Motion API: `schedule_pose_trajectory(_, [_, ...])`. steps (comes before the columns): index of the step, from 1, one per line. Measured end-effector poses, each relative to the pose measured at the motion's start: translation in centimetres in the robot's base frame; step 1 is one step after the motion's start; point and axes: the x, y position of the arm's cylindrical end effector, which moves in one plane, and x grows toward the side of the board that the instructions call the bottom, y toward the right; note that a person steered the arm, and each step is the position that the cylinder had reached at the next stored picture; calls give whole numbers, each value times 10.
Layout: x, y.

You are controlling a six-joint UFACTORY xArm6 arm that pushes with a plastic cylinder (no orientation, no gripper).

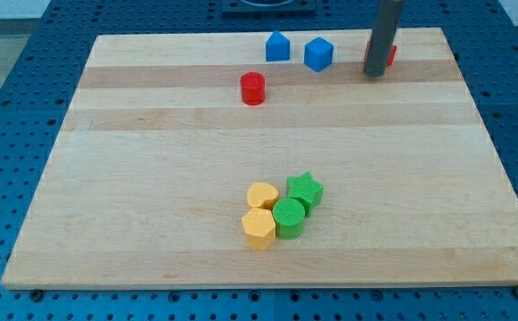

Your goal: Move the red star towards the top right

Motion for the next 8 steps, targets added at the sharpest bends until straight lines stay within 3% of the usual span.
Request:
schedule_pose_trajectory(2, [-8,-20])
schedule_pose_trajectory(8, [-48,15])
